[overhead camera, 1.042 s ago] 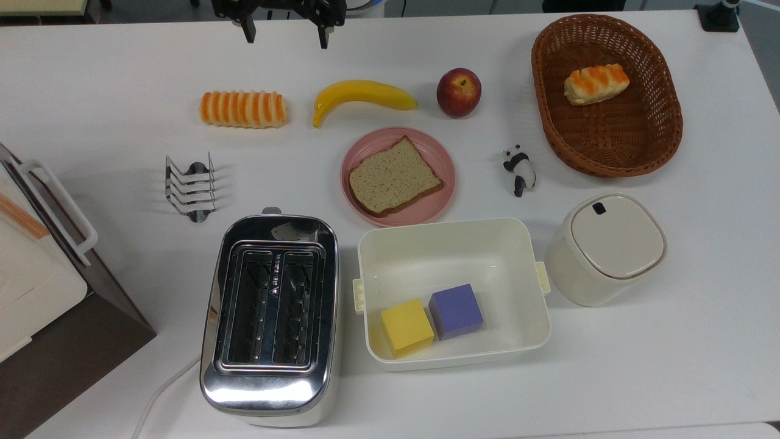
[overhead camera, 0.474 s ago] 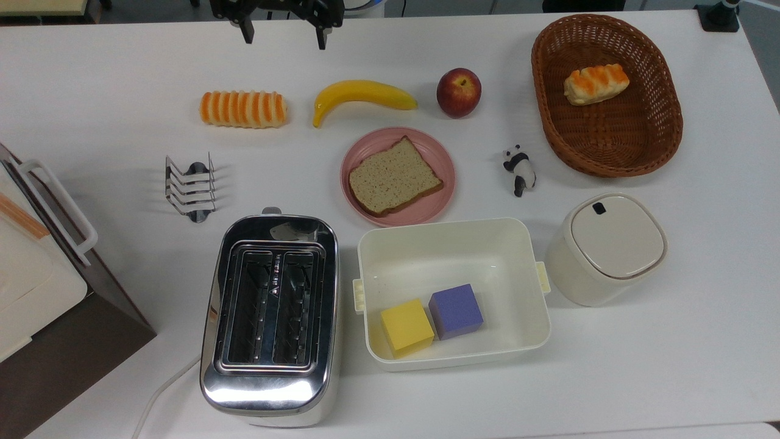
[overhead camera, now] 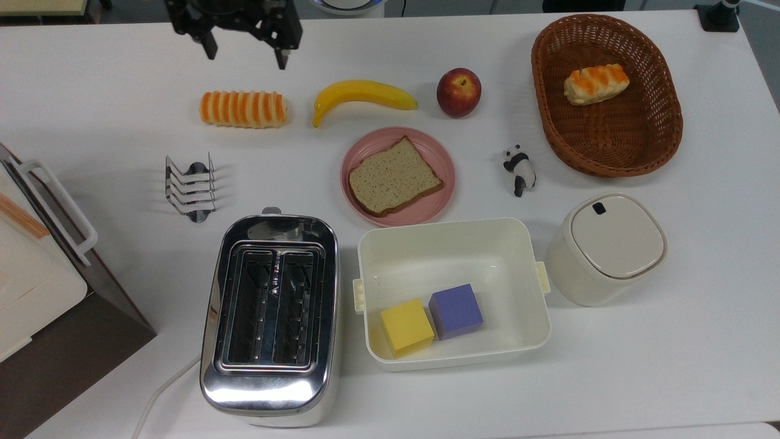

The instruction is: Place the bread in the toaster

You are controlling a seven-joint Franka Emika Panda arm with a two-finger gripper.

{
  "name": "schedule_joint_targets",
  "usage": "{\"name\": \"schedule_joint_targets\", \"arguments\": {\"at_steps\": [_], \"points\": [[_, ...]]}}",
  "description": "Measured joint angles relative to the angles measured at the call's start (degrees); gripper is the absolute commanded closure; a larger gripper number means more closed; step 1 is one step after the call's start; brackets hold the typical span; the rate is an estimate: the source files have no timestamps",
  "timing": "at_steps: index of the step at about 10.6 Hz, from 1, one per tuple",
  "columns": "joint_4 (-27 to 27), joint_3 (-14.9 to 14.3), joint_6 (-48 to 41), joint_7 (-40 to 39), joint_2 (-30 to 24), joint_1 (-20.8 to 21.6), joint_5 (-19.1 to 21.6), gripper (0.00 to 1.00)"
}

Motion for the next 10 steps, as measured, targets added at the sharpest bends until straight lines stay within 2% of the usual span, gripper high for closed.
{"name": "schedule_joint_targets", "arguments": {"at_steps": [3,8,10], "points": [[-0.01,-0.18,0.73,-9.79,1.2,-4.28,0.0,0.0],[-0.19,-0.36,8.45,-22.47,6.34,-9.75,-0.03,0.0],[-0.29,-0.36,11.26,-24.0,10.0,-10.24,-1.29,0.07]]}}
